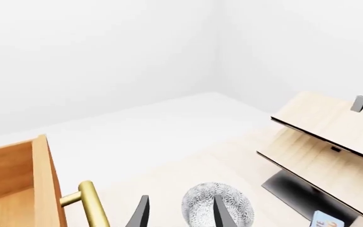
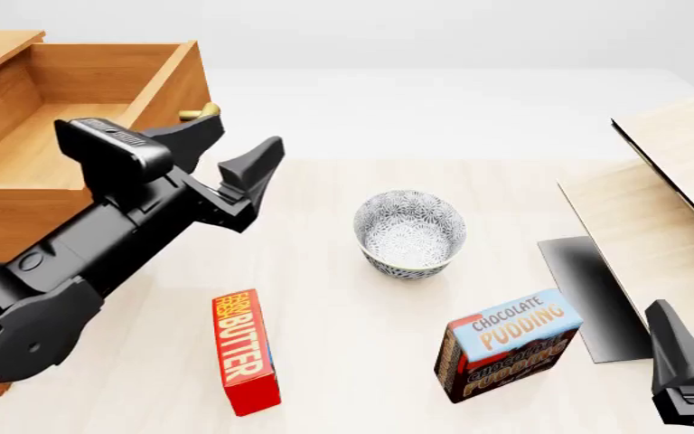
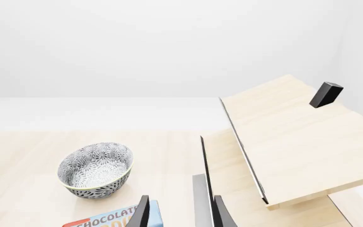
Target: Close the top drawer of the cabinet.
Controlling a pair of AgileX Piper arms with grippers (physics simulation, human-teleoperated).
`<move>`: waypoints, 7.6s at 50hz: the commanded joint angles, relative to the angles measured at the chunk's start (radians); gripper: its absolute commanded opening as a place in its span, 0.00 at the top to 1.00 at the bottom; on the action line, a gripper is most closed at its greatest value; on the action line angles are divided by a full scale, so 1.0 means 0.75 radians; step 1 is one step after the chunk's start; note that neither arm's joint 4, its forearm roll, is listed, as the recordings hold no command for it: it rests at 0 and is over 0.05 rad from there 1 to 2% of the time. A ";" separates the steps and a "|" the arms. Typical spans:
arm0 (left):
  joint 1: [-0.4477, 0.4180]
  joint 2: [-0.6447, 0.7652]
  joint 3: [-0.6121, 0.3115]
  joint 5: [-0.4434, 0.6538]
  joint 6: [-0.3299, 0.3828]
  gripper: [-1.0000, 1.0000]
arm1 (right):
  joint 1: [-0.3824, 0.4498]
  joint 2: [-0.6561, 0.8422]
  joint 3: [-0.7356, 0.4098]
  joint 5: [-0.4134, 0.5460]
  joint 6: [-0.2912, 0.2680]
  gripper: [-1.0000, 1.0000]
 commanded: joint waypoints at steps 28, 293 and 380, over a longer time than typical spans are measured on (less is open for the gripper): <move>0.130 0.015 0.032 -0.012 -0.046 0.00 | 0.000 0.000 0.000 0.000 0.000 0.00; 0.750 0.099 0.145 -0.155 -0.054 0.00 | 0.000 0.000 0.000 0.000 0.000 0.00; 0.927 0.203 0.179 -0.254 -0.044 0.00 | 0.000 0.000 0.000 0.000 0.000 0.00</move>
